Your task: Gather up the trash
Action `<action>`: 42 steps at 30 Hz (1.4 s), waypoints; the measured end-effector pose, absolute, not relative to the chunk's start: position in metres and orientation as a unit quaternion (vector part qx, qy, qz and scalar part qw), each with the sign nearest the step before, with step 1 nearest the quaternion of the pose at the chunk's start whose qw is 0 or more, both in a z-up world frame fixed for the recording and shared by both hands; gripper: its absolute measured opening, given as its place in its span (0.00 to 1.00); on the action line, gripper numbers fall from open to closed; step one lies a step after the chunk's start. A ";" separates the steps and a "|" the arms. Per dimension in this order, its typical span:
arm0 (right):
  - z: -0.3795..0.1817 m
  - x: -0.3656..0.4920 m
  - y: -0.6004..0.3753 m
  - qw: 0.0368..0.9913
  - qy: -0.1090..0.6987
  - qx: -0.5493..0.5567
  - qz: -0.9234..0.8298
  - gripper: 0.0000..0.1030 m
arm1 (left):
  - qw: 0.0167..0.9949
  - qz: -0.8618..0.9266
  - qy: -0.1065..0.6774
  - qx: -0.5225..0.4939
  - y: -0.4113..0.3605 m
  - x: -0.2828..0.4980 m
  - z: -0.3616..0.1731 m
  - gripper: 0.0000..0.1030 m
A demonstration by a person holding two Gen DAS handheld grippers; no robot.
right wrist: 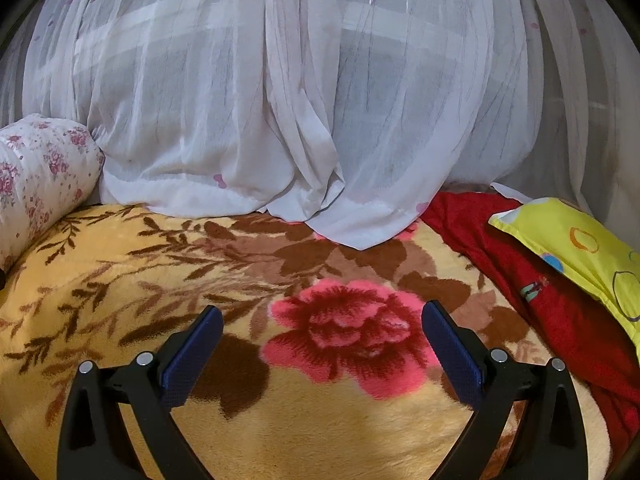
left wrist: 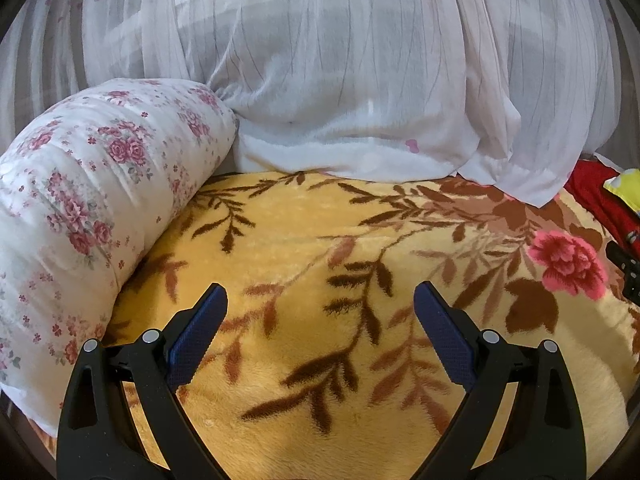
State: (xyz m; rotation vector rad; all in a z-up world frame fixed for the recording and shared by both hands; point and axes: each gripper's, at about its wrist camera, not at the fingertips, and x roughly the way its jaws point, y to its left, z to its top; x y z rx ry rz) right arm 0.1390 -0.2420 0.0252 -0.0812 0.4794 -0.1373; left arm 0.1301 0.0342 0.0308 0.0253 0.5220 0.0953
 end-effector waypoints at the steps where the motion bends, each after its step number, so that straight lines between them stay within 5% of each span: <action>1: 0.025 0.139 -0.242 0.968 0.237 -0.041 -0.069 0.95 | 0.965 0.048 0.257 0.012 0.034 0.130 0.031 0.89; 42: 0.024 0.138 -0.240 0.969 0.235 -0.033 -0.074 0.95 | 0.964 0.039 0.263 0.017 0.046 0.134 0.025 0.89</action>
